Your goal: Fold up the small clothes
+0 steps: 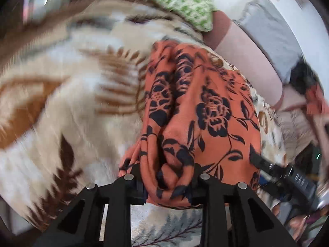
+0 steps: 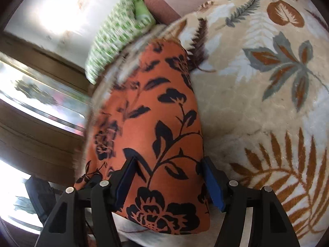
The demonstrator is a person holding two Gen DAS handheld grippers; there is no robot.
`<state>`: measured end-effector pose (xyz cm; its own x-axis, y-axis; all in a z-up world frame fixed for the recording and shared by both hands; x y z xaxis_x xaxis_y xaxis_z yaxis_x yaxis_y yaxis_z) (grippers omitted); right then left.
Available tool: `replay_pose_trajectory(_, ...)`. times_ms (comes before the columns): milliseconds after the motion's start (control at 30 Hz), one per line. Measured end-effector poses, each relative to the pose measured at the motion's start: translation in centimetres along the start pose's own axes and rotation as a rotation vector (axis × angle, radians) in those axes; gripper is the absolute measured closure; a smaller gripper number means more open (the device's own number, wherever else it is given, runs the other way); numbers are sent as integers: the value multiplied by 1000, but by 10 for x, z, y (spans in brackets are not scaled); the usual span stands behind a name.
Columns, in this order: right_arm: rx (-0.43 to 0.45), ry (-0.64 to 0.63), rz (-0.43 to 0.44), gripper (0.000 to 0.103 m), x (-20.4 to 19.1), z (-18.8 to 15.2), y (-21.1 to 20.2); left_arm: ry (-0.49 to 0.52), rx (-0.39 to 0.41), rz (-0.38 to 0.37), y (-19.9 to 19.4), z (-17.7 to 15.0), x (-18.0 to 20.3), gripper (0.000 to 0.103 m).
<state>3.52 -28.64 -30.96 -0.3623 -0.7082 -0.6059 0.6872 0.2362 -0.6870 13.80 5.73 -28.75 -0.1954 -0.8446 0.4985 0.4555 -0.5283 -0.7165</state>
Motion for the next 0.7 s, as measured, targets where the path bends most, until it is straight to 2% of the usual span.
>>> replay_pose_trajectory(67, -2, 6, 7, 35, 1, 1, -2, -1, -11, -2, -6, 6, 3, 69)
replay_pose_trajectory(133, 23, -23, -7, 35, -2, 8, -12, 28, 13, 49, -20, 15, 11, 64)
replay_pose_trajectory(267, 170, -132, 11, 35, -25, 29, -43, 159, 202, 148, -61, 39, 39, 37)
replay_pose_trajectory(300, 197, -164, 15, 35, -32, 34, -46, 190, 254, 169, -69, 46, 47, 36)
replay_pose_trajectory(367, 205, -208, 40, 45, -46, 44, -42, 244, 291, 158, -69, 59, 58, 30)
replay_pose_trajectory(400, 191, -214, 42, 69, -51, 49, -35, 267, 284, 155, -64, 63, 64, 30)
replay_pose_trajectory(433, 171, -210, 36, 78, -53, 53, -25, 290, 267, 159, -53, 67, 70, 30)
replay_pose_trajectory(533, 138, -158, 29, 80, -50, 59, 6, 303, 195, 183, -13, 69, 74, 30)
replay_pose_trajectory(600, 68, -97, 34, 79, -40, 59, 31, 278, 127, 218, 18, 61, 66, 30)
replay_pose_trajectory(633, 33, -65, 27, 79, -32, 58, 42, 271, 88, 260, 35, 54, 58, 30)
replay_pose_trajectory(667, 7, -31, 22, 81, -23, 55, 53, 261, 59, 283, 44, 50, 51, 27)
replay_pose_trajectory(700, -5, 5, 50, 81, -14, 52, 62, 238, 49, 274, 51, 47, 43, 27)
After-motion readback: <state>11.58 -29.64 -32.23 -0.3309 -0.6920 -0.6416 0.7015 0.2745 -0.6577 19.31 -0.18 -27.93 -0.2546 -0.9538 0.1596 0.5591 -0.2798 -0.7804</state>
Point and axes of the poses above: each gripper's, at about its wrist camera, not at the fingertips, and y roughly the way its jaws point, x to its right, z to its top, the point moved 2 cm from there along y, roughly the way its jaws point, and after that the axes turned 7 degrees about x, right-handed, at the moved point
